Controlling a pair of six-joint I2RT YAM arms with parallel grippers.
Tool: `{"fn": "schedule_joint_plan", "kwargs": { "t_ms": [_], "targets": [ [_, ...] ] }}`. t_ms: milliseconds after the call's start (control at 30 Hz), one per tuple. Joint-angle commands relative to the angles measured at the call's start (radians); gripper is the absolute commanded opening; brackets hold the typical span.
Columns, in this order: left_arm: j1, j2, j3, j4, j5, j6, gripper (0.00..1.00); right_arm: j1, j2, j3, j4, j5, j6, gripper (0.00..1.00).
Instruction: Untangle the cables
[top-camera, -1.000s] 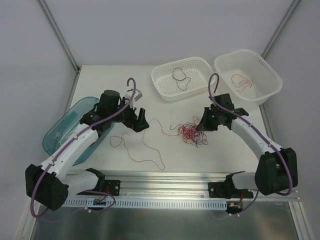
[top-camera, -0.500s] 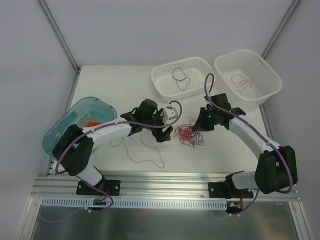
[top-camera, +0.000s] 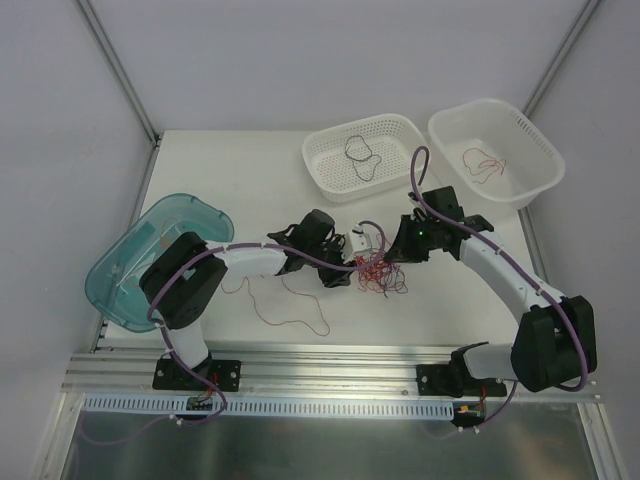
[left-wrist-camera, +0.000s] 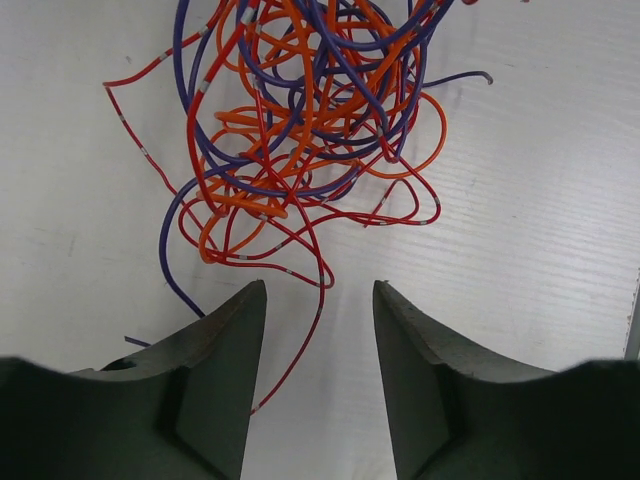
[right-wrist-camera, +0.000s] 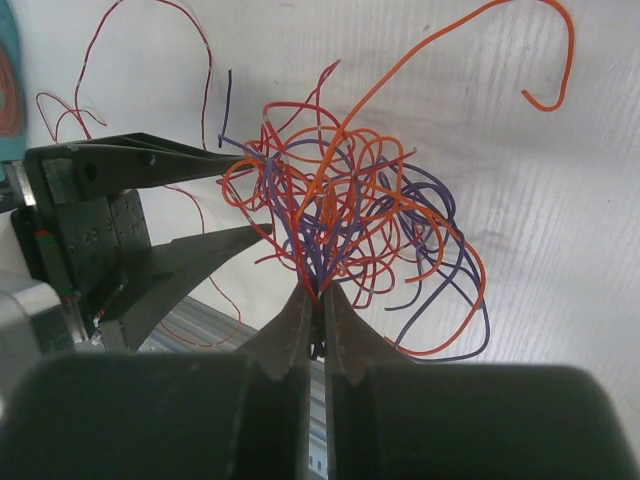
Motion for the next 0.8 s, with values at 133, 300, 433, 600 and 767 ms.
{"fn": "schedule_joint_plan", "kwargs": {
  "t_ms": [133,300,433,600,767],
  "targets": [
    [-0.009,0.031,0.035,0.056,0.048,0.037,0.17,0.004,-0.030,0.043,0.003,-0.022,-0.010,0.01],
    [-0.007,-0.059,0.012,0.024,0.025,0.035,0.00,-0.003,-0.027,0.036,-0.012,0.047,-0.031,0.01],
    [0.011,-0.195,0.002,-0.056,-0.003,-0.005,0.00,-0.045,-0.027,0.003,-0.024,0.115,-0.034,0.01],
    [0.118,-0.413,-0.028,-0.110,0.060,-0.121,0.00,-0.159,-0.025,-0.062,-0.038,0.159,-0.036,0.01],
    [0.298,-0.568,-0.057,-0.161,0.158,-0.259,0.00,-0.279,-0.023,-0.101,-0.055,0.169,-0.036,0.01]
  ]
}}
